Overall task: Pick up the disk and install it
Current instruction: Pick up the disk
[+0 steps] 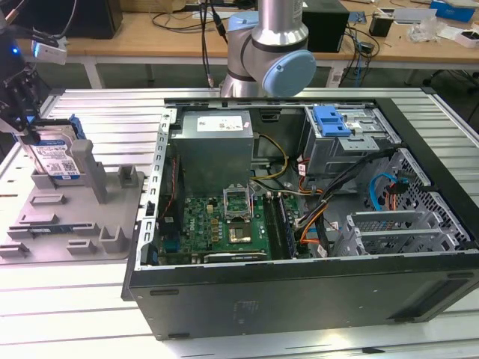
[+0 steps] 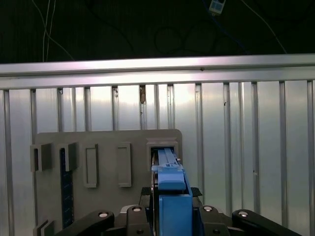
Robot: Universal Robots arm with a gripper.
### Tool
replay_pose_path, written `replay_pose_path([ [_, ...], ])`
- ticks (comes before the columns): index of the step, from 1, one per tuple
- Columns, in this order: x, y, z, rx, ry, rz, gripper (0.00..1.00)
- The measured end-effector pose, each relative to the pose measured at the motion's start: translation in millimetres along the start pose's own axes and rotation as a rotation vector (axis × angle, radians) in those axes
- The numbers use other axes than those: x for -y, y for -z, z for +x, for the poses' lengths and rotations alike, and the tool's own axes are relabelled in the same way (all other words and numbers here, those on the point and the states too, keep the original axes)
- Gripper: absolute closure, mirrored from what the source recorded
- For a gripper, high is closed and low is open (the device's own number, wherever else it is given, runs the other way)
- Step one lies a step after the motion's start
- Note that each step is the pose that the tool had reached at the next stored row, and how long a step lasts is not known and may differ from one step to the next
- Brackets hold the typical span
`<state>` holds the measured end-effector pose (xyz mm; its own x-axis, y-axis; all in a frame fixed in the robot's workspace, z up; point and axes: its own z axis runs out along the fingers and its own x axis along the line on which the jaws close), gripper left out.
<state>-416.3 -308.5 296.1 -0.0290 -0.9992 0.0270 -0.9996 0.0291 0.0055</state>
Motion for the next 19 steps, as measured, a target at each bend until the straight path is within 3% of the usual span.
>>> replay_pose_path([
  [19,0.0,2.1,1.5,0.0002,0.000,-0.0001,0.64],
])
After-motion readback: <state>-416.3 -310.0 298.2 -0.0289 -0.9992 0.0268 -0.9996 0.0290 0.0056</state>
